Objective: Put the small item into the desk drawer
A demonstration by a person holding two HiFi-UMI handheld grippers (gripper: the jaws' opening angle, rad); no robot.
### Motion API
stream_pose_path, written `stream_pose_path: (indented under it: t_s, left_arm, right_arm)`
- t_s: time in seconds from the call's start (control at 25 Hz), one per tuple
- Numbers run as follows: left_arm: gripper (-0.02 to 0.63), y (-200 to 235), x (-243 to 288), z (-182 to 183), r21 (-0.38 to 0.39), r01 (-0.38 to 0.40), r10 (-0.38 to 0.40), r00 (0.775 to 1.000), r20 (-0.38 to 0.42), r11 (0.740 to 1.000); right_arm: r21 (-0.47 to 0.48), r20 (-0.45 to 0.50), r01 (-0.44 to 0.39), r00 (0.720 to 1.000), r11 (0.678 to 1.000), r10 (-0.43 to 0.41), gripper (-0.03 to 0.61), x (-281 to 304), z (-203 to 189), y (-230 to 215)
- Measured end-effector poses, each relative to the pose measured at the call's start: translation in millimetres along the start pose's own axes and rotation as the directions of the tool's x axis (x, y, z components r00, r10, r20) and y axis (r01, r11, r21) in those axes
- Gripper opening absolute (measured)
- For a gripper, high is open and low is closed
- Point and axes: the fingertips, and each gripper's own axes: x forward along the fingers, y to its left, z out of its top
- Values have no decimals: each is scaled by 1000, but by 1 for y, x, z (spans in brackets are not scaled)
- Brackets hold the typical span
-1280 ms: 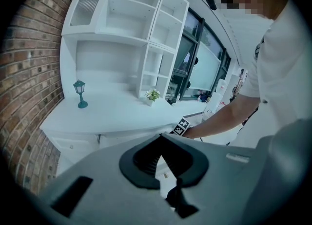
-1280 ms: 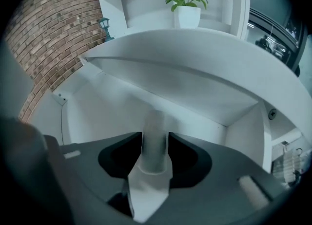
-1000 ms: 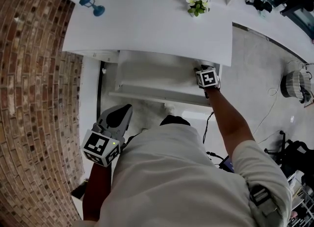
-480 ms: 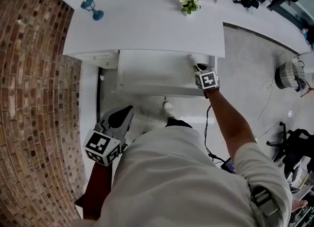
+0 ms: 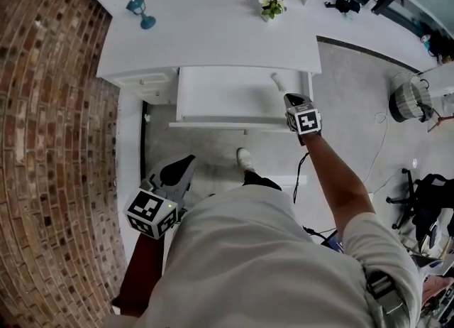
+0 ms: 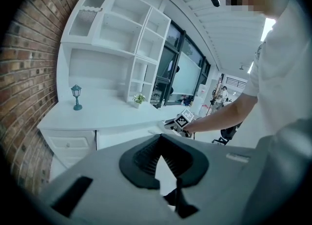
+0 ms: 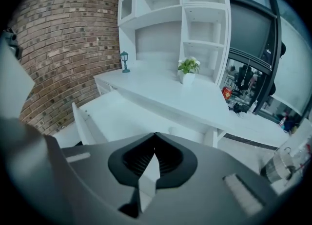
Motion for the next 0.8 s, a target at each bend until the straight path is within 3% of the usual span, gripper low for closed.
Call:
stream_pose_path:
  t_s: [0.28,0.44,0.8]
  left_arm:
    - [6,-3,-48,-29,2,17,-17,1000,26,1000]
    - [6,-1,-75,-47,-11,25,-25,999,41,1000]
    - [6,-9,-119,-87,-19,43,-42,998,48,999]
  right_arm:
    - [37,68,-28,997,999,26,14,-54,-1,57]
    - [79,93,-96,992,992,88,14,-79,-10,103]
    - [-33,116,-257,959,966,259,14,-155,-25,221]
